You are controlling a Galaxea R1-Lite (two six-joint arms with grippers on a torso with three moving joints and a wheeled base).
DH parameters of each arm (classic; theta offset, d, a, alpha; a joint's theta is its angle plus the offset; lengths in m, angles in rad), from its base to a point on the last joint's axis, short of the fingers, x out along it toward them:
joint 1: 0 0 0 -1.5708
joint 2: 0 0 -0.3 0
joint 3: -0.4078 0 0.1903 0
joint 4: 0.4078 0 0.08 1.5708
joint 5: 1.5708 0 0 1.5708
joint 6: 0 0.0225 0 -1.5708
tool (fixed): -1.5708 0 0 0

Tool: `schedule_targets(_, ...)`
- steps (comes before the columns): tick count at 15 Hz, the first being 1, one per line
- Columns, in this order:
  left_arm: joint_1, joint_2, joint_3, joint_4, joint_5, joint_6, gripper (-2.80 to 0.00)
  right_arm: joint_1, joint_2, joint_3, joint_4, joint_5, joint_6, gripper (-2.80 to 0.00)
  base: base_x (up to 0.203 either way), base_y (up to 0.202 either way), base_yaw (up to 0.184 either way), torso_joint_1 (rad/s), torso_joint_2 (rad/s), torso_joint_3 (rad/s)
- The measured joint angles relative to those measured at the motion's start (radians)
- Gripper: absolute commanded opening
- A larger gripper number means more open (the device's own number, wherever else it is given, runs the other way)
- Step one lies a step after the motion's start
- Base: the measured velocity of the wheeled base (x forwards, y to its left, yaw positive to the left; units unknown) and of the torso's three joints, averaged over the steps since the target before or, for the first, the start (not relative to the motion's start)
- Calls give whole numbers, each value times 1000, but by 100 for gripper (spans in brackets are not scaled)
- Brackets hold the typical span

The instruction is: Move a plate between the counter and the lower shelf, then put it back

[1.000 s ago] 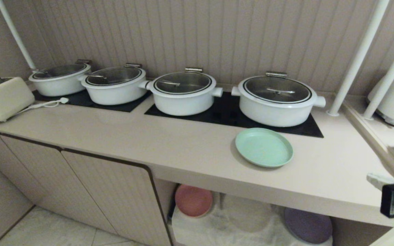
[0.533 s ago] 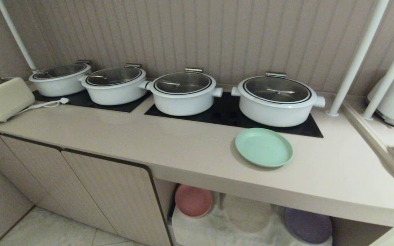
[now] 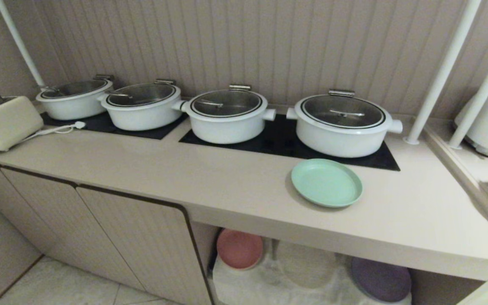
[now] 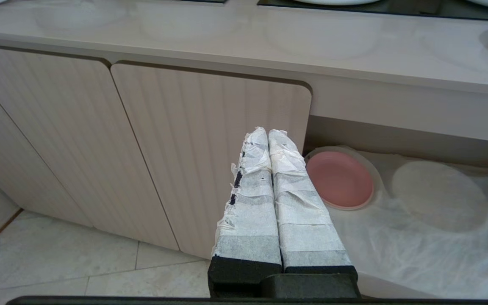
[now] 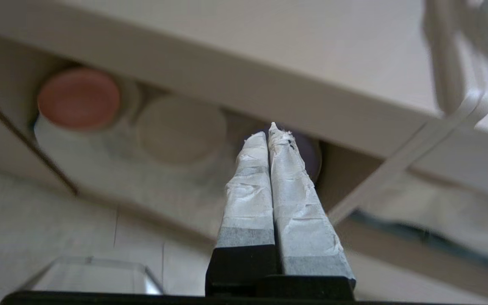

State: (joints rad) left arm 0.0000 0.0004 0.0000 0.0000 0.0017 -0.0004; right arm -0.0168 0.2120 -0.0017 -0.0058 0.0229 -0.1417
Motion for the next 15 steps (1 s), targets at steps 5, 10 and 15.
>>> schedule_targets(5,0,0,0,0,0,0,-280,12,-178,0,6,3,3,-280,0,0,0,0,0,0)
schedule_targets(10,0,0,0,0,0,0,-280,12,-210,0,5,0,18,-280,0,0,0,0,0,0)
schedule_targets(15,0,0,0,0,0,0,-280,12,-214,0,8,0,97,-280,0,0,0,0,0,0)
